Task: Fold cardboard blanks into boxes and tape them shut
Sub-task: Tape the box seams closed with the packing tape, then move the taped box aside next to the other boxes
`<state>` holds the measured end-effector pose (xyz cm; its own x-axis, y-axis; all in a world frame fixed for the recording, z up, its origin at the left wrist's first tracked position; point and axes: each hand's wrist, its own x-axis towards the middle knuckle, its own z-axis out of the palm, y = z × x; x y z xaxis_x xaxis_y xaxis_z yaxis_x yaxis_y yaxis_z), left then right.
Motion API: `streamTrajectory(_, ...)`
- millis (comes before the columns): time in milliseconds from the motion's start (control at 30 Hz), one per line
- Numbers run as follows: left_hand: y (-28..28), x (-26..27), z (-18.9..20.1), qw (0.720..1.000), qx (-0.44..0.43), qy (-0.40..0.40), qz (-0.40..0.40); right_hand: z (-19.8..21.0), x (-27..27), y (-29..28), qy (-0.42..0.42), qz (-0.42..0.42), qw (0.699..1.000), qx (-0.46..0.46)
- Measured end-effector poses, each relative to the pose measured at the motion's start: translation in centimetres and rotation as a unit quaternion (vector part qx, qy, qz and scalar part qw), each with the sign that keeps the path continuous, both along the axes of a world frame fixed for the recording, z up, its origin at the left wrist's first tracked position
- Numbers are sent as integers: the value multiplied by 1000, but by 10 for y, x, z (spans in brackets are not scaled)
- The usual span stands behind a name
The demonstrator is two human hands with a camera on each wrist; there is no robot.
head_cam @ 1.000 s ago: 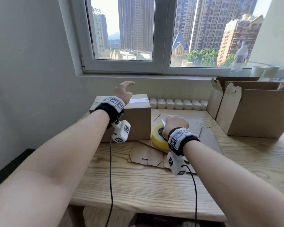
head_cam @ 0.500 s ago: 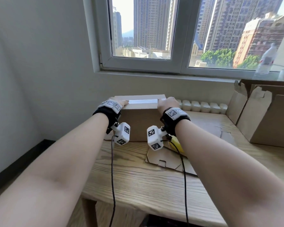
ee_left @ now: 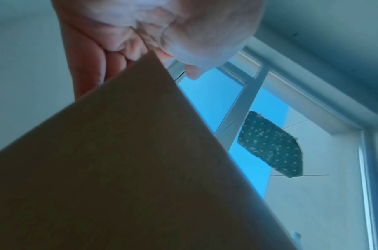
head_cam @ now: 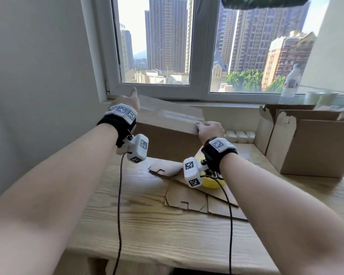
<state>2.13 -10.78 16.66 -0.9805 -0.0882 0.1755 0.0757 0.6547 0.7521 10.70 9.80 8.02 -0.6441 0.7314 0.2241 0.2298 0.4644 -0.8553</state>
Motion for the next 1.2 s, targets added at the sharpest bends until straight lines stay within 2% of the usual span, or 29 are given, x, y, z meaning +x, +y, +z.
streamTrajectory(100,16,22,25,999,22,39,-7,23,25,10,74,-6,997,20)
streamTrajectory(233,40,45,34,996,67,64,-20,48,64,31,126,-35,991,2)
streamTrajectory(467,108,98,19,979,172,76,-83,57,142,78,170,-124,975,-64)
streamTrajectory(533,129,116,15,973,175,77,-126,56,160,92,211,-149,962,-87)
streamTrajectory(633,158,138,5,964,168,89,-186,53,186,113,227,-166,955,-96)
streamTrajectory(800,196,154,-28,948,122,84,-282,35,223,150,192,-220,947,-132)
streamTrajectory(867,213,159,-46,936,128,76,-318,22,234,163,182,-232,945,-138)
streamTrajectory(1100,278,194,-97,928,137,17,-345,-24,260,202,158,-331,922,-128)
streamTrajectory(1200,307,206,-119,923,124,-14,-364,-47,268,223,121,-367,909,-155)
